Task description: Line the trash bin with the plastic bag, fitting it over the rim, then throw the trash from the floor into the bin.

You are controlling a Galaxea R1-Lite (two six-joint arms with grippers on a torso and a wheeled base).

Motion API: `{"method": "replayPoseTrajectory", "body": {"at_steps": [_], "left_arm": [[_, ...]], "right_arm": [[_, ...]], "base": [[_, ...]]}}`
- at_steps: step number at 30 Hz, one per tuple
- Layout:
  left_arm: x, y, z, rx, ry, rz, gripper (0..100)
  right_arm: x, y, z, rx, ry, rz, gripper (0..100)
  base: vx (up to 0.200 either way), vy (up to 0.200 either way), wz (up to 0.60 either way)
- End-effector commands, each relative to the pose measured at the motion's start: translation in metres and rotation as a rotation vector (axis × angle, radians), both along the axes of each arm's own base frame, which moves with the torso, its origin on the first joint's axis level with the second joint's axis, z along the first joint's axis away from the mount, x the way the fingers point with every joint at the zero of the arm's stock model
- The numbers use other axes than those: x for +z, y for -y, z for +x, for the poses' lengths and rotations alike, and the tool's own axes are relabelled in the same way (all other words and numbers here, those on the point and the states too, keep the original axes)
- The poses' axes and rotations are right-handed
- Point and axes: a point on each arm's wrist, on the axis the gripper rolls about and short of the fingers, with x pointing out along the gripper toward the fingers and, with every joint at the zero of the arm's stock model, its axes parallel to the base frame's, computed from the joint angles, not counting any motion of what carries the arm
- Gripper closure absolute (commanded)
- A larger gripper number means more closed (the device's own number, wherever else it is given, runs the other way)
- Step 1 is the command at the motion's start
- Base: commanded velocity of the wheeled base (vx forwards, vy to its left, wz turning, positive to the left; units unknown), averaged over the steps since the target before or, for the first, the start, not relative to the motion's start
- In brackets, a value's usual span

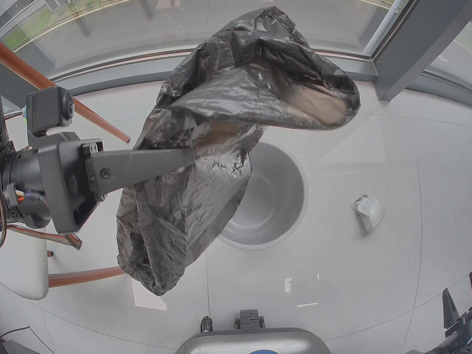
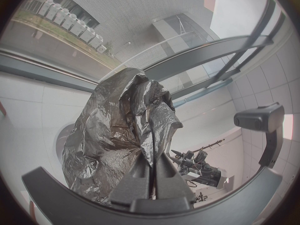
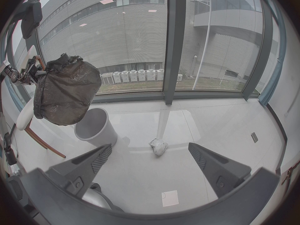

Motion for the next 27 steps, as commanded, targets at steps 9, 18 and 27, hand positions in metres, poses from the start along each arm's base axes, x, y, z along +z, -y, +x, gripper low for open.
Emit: {"method": "replayPoseTrajectory", "body": {"at_steps": [9, 18, 27], "left_arm": [[-0.041, 0.025, 0.012, -0.077, -0.009, 0.127, 100], [-0.054, 0.05, 0.046, -0.077, 0.09, 0.142, 100], [-0.068, 0.057, 0.055, -0.077, 0.076, 0.152, 100]], "right_arm": [[-0.005, 0.0, 0.0, 0.0, 0.001, 0.001, 0], [-0.005, 0.0, 0.0, 0.0, 0.001, 0.001, 0], [-0.005, 0.0, 0.0, 0.0, 0.001, 0.001, 0]], "base": [[0.0, 0.0, 0.0], [0.0, 0.0, 0.0], [0.0, 0.0, 0.0]]}}
